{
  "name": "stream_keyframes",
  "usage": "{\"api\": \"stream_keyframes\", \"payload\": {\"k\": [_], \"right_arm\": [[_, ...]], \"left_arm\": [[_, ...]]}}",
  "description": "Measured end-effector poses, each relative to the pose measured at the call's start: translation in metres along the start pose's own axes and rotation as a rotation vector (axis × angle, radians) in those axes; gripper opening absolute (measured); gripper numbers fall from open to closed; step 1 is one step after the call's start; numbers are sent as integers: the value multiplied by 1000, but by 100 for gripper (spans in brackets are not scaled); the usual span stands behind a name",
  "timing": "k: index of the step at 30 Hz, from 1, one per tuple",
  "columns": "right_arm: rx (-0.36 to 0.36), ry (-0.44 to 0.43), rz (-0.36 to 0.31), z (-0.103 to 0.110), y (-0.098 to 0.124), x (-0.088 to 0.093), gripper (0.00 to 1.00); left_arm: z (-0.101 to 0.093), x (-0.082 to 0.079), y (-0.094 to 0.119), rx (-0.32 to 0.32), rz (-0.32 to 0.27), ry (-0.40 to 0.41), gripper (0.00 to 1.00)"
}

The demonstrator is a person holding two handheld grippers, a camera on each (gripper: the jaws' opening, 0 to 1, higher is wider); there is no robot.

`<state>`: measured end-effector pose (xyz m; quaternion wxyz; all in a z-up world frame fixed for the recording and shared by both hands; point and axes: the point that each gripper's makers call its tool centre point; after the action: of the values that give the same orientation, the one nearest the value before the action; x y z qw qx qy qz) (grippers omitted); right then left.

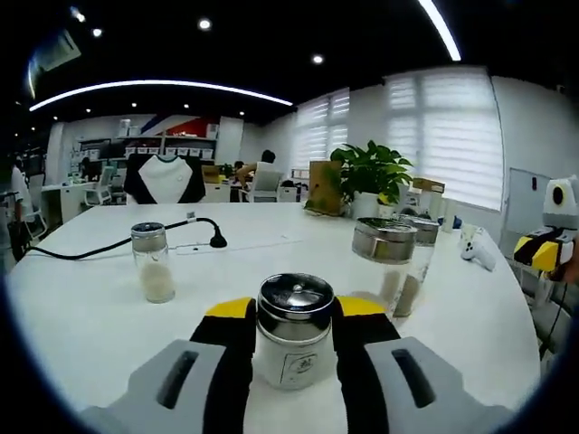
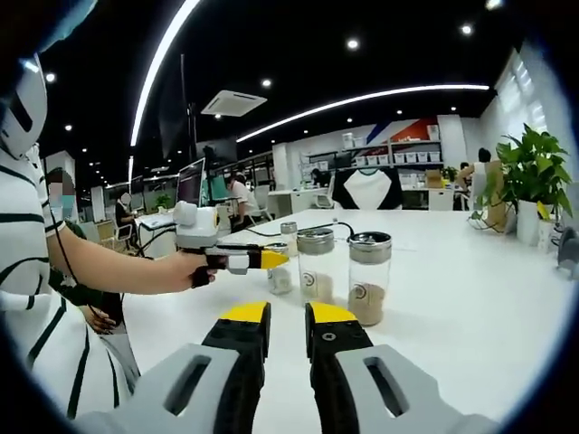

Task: Rotate the seasoning bottle until the label or dispensing opening points toward the visible target arrow and the bottle remains upright within the marked orientation range

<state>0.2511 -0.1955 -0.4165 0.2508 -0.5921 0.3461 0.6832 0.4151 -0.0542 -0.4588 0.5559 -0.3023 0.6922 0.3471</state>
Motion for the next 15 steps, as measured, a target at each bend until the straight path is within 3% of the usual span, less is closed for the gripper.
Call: {"api": "stream_keyframes", "payload": {"k": [4,15], "right_arm": [[4,-9,-4,-1,1,0,11],[10,-27,-5,-3,1,3,11]], "left_arm": [[0,0,1,-40,-38,-2,35],[-1,0,2,-125,-53,-11,35]]}}
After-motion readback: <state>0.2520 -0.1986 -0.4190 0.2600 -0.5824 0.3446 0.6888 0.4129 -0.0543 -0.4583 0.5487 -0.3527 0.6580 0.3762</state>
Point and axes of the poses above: the point that each gripper's makers call its tool centre point, and the gripper's own axes: y roughly backward along the fingers, z roughly to its left, x roughly out of its underside, and after that the axes turned 2 degrees about y, right-handed
